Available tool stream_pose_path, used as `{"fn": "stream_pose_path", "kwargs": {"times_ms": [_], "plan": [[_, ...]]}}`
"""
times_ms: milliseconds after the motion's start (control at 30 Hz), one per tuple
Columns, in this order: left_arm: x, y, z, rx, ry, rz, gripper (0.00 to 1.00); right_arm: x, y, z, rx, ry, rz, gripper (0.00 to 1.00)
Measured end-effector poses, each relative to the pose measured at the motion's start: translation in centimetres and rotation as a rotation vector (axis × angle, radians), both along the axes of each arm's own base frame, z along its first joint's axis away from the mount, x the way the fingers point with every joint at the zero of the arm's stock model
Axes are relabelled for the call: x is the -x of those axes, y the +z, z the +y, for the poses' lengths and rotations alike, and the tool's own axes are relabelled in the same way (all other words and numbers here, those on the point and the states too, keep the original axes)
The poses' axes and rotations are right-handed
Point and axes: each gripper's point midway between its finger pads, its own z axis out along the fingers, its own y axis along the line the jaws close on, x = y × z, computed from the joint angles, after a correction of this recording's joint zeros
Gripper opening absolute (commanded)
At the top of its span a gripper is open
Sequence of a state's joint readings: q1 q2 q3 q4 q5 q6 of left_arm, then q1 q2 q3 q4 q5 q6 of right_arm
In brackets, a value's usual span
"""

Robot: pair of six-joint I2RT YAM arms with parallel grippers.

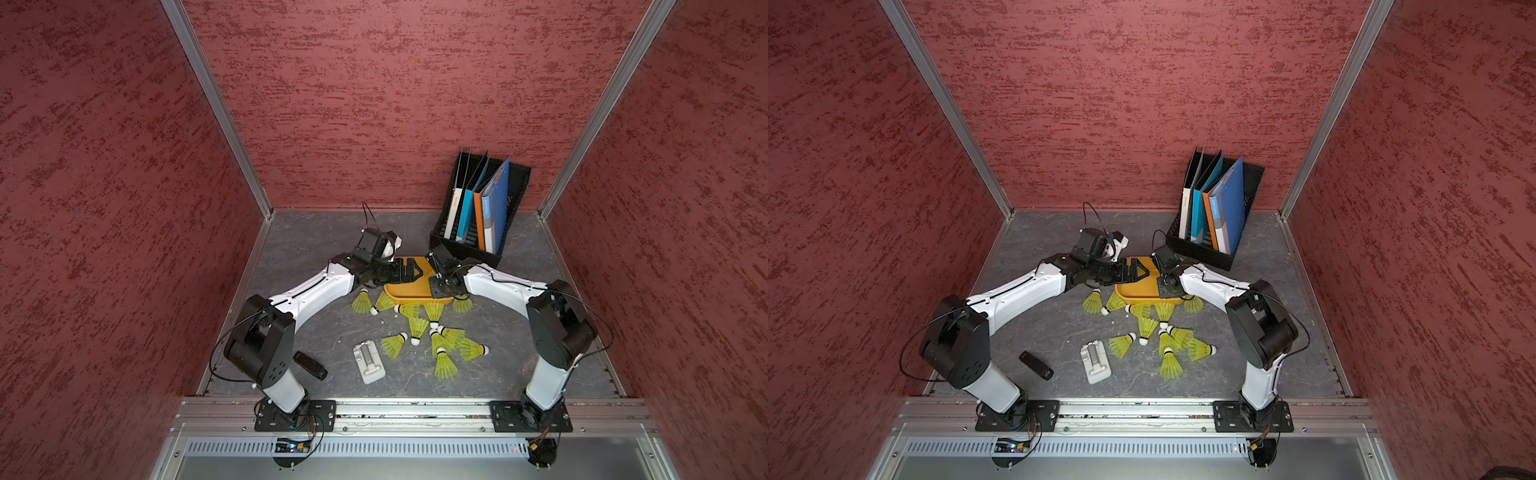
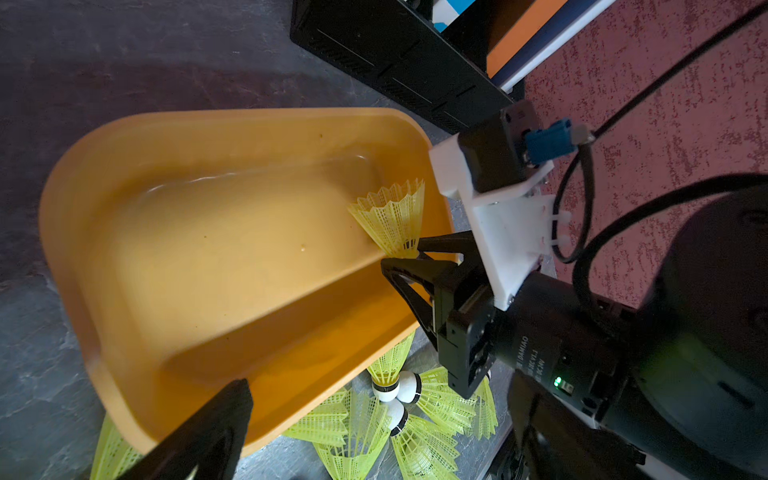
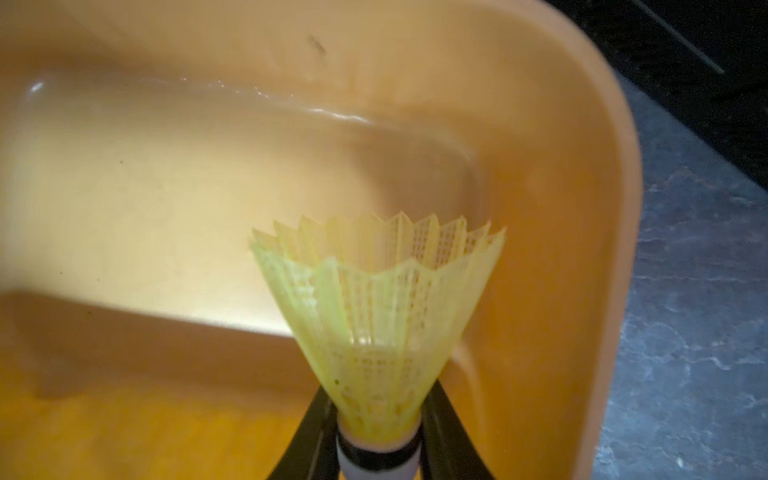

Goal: Put the shuttlecocks into the storage box
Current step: Place the shuttlecock in the storage box.

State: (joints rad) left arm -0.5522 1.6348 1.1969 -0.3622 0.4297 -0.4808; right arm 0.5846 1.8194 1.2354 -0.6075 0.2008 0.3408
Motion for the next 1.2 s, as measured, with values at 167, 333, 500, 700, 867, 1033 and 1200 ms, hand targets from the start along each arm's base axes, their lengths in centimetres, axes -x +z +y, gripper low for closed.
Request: {"fn": "stream_pose_path", "kwargs": {"times_ms": [167, 333, 500, 700, 867, 1033, 1200], "plan": [[0.1, 0.1, -0.2, 0.010, -0.010, 0.002, 1.00, -0.5, -0.2, -0.2, 0.020, -0.010, -0.005, 0.23], [0.2, 0.1, -0.2, 0.012, -0.012, 0.005, 1.00, -0.6, -0.5, -0.6, 0.042, -0.022, -0.005, 0.24], [0.1, -0.5, -0.2, 0.006, -0.012, 0.016, 1.00, -1.0, -0.6, -0.8, 0.059, -0.028, -0.007, 0.26], [0.0, -0.6, -0.2, 0.004, -0.011, 0.020, 1.00, -1.6, -0.6, -0.6, 0.068, -0.033, -0.009, 0.34], [0.1, -0.6, -0.2, 0.005, -0.013, 0.020, 1.00, -1.8, -0.9, -0.6, 0.078, -0.037, -0.003, 0.36], [0.0, -0.6, -0.2, 0.004, -0.015, 0.017, 1.00, -2.0, -1.0, -0.5, 0.080, -0.043, 0.000, 0.37], [-0.1, -0.6, 0.0, 0.004, -0.011, 0.016, 1.00, -1.9, -1.0, -0.6, 0.082, -0.050, 0.005, 0.38]]}}
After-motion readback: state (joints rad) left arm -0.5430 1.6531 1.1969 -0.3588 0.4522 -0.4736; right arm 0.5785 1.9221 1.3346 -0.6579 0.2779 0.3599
